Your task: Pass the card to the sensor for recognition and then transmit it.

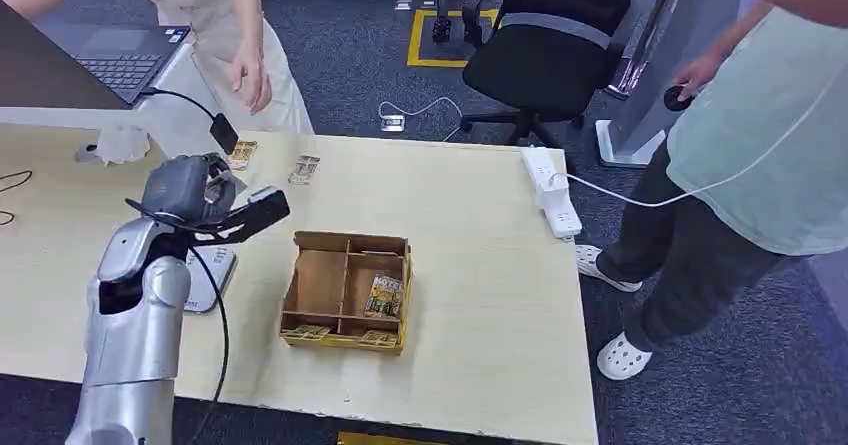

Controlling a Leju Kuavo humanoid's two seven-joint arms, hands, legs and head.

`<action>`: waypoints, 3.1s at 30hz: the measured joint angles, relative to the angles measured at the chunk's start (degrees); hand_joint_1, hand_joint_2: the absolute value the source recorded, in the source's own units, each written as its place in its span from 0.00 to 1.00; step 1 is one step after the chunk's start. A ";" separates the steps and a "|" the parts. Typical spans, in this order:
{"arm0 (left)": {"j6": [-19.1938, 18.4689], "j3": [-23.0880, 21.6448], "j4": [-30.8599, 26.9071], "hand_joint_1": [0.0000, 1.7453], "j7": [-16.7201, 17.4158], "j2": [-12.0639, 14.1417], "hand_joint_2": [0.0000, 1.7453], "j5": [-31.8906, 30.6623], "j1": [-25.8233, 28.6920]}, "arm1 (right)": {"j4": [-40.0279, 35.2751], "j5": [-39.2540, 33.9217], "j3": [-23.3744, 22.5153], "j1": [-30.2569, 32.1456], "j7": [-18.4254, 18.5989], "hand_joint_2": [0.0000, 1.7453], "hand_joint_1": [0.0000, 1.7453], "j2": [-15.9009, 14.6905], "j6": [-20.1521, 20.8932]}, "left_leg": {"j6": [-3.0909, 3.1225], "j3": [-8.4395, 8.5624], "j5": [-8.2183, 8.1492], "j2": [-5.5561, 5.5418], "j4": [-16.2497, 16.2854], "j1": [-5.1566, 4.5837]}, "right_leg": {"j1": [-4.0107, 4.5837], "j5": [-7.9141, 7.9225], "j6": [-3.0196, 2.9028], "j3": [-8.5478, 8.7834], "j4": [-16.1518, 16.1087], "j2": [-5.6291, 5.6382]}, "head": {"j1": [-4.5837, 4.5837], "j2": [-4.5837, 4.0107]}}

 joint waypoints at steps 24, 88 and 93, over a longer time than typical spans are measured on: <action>0.04 -5.68 1.03 1.00 1.36 0.02 1.00 -0.85 -8.32 | 2.34 0.00 0.85 -0.61 -0.63 0.00 0.00 -0.22 -1.03 | 0.00 -0.09 0.00 -0.02 0.02 0.00 | 0.00 0.00 0.01 -0.04 -0.01 -0.01 | 0.00 0.00; -5.57 -45.38 -16.00 0.00 -10.10 30.42 1.00 29.92 3.99 | 3.10 0.02 -3.52 -2.61 -0.22 0.00 0.00 -0.98 -1.40 | 0.07 -0.23 -0.05 0.04 0.04 -0.01 | -0.02 -0.01 0.07 -0.16 -0.12 0.07 | 0.02 0.00; -4.94 -47.45 -16.85 0.00 -9.40 30.34 1.00 28.41 5.48 | 2.62 0.02 -3.87 -2.61 -0.13 0.00 0.00 -0.98 -1.20 | 0.07 -0.24 -0.05 0.02 0.03 -0.01 | -0.01 -0.01 0.07 -0.16 -0.12 0.05 | 0.00 0.00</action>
